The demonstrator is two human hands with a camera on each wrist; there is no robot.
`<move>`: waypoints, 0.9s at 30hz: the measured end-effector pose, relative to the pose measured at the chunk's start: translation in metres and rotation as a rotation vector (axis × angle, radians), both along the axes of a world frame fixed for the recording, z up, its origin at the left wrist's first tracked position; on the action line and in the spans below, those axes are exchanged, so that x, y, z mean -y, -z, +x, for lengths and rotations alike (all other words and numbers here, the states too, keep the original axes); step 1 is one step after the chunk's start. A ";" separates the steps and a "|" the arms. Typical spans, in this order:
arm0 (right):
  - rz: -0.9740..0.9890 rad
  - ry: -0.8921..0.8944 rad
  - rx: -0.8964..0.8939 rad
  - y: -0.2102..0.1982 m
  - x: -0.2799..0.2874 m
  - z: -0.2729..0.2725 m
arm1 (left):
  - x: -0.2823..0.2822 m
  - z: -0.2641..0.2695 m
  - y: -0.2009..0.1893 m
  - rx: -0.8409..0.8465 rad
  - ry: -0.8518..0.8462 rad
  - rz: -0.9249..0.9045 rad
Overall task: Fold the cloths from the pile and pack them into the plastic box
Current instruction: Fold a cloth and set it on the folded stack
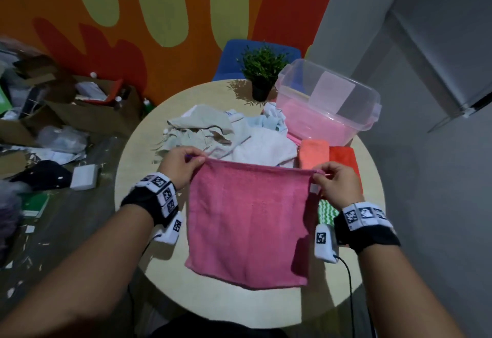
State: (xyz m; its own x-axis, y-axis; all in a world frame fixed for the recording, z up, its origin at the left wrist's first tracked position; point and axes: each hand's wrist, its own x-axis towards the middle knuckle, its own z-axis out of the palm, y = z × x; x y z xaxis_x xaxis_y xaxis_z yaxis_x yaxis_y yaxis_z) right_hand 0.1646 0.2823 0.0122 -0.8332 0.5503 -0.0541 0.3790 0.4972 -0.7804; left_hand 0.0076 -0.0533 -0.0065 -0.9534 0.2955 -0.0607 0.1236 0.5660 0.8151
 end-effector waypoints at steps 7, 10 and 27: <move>0.196 -0.179 0.273 0.067 0.009 0.027 | 0.014 0.014 0.046 0.193 0.226 -0.204; 0.185 -0.297 0.387 0.075 0.015 0.045 | 0.027 0.021 0.049 0.369 0.449 -0.321; 0.014 -0.543 0.786 0.088 0.042 0.088 | 0.041 0.054 0.076 0.668 0.740 -0.602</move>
State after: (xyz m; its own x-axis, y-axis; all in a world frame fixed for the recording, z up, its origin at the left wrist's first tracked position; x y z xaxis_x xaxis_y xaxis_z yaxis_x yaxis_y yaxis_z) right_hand 0.2523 0.2405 -0.0756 -0.7031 0.1041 -0.7034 0.5069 0.7672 -0.3931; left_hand 0.0611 -0.0944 -0.0822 -0.2853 0.5195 -0.8054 0.2335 0.8527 0.4673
